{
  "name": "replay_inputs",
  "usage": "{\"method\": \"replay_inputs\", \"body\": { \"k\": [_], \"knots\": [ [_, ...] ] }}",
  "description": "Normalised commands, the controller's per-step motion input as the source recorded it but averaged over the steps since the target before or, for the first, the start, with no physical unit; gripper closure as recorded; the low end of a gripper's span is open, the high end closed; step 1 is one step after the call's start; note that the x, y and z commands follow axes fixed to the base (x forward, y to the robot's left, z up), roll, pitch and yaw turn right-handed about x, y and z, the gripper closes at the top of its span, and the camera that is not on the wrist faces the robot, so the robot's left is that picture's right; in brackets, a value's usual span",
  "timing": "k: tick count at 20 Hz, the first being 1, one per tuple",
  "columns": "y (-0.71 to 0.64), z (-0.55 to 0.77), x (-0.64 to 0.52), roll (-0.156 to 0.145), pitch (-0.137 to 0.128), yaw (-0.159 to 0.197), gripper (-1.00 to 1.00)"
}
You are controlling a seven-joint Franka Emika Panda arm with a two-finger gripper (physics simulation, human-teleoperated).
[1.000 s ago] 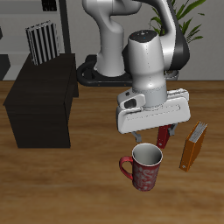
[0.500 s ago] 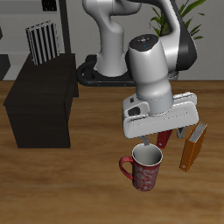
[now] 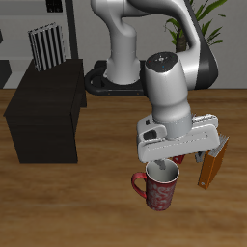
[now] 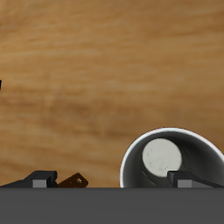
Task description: Place the striped book upright on top of the shelf and place the red mug on top of the shelf
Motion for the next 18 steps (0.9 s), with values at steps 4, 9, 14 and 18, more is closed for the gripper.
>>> {"method": "replay_inputs", "body": {
  "k": [4, 9, 14, 18],
  "knots": [
    [-0.08, -0.28, -0.03, -0.032, 0.033, -0.03, -1.0],
    [-0.09, -0.16, 0.05, -0.016, 0.022, -0.015, -1.0],
    [-0.01, -0.15, 0.03, -0.005, 0.024, -0.011, -1.0],
    [0.02, -0.16, 0.06, 0.003, 0.032, -0.008, -1.0]
  ]
}}
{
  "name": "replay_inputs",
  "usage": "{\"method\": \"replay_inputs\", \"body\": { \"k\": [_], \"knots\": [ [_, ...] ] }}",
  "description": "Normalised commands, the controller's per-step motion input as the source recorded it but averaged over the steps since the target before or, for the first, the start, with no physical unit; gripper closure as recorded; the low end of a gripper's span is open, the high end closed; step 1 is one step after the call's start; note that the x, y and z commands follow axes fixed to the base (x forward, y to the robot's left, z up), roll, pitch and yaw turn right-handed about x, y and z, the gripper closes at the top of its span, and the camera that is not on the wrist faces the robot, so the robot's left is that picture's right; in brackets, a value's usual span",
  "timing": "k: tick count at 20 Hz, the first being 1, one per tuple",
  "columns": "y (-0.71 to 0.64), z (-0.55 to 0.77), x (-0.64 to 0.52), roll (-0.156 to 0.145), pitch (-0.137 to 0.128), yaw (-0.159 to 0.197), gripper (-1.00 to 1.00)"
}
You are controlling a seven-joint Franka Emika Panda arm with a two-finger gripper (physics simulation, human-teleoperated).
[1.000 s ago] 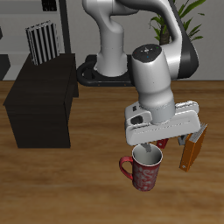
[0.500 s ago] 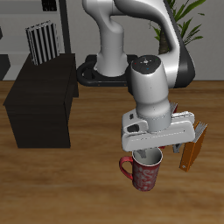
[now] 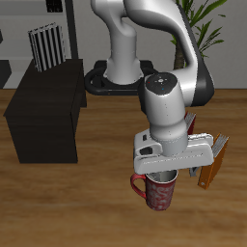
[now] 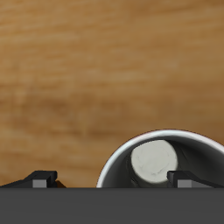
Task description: Place the striped book upright on top of the shelf and place the red mug on top of the shelf
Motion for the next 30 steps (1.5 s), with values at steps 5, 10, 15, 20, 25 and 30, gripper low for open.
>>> {"method": "replay_inputs", "body": {
  "k": [5, 10, 15, 20, 25, 30],
  "knots": [
    [0.06, -0.23, 0.01, 0.007, 0.046, 0.014, -1.0],
    [-0.05, -0.23, 0.03, -0.002, 0.06, 0.003, 1.0],
    [-0.11, -0.06, 0.01, -0.018, 0.014, -0.015, 1.0],
    [-0.21, 0.08, -0.05, -0.021, -0.004, -0.013, 1.0],
    [-0.18, 0.16, -0.08, -0.02, -0.017, -0.008, 1.0],
    [-0.23, 0.26, -0.21, -0.02, -0.044, 0.017, 1.0]
  ]
}}
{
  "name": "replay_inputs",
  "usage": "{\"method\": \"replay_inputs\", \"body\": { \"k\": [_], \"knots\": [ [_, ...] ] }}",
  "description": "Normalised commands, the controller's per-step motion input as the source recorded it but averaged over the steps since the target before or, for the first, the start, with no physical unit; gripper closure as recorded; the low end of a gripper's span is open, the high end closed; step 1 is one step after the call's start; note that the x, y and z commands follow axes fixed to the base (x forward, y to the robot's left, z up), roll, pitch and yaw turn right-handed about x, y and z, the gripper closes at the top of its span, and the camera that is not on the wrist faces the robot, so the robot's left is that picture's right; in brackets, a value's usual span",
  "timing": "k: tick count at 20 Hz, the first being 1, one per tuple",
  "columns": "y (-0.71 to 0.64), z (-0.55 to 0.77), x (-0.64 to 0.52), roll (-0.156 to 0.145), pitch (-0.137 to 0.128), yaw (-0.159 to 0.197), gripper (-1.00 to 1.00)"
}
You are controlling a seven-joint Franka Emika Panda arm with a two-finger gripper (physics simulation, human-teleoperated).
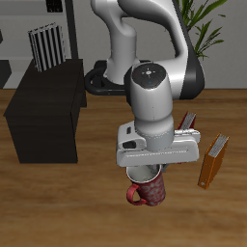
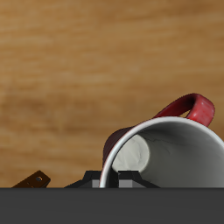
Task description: Place the striped book upright on top of the shelf and place the red mug on top of the shelf
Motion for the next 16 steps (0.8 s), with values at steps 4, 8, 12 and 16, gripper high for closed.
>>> {"method": "replay_inputs", "body": {
  "k": [4, 8, 12, 16],
  "knots": [
    [-0.29, 0.46, -0.29, -0.039, -0.1, 0.051, 1.0],
    [-0.32, 0.53, -0.32, -0.029, -0.082, 0.046, 1.0],
    [-0.32, 0.62, -0.37, -0.026, -0.066, 0.031, 1.0],
    [-0.25, 0.65, -0.43, -0.038, -0.102, 0.001, 1.0]
  ]
}}
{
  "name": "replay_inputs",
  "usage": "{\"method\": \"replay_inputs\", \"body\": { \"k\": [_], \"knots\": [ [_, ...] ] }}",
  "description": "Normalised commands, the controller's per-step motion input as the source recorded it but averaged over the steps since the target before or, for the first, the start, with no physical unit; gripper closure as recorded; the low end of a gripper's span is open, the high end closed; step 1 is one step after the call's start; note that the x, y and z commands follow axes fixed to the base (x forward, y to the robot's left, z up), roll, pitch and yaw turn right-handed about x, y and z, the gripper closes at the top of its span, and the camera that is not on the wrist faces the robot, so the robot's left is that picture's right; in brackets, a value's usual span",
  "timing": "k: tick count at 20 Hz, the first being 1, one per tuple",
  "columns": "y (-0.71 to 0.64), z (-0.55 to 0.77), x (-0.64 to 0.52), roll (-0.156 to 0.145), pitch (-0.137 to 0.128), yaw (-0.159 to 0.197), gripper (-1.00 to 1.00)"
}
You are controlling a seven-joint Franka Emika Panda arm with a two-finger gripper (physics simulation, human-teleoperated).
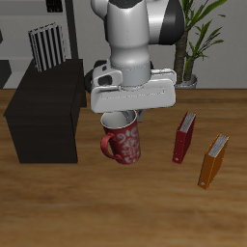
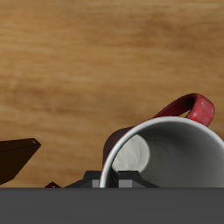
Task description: Place the striped book upright on top of the shelf and place the red mug on top of the shelf
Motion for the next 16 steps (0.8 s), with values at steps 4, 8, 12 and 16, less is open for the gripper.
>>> {"method": "replay_inputs", "body": {
  "k": [4, 8, 12, 16],
  "knots": [
    [-0.27, 0.54, -0.31, -0.082, -0.082, 0.003, 1.0],
    [-0.15, 0.43, -0.28, -0.043, 0.0, -0.074, 1.0],
    [-0.25, 0.44, -0.3, 0.015, 0.001, -0.092, 1.0],
    [-0.41, 0.44, -0.27, 0.001, -0.011, -0.063, 1.0]
  ]
}}
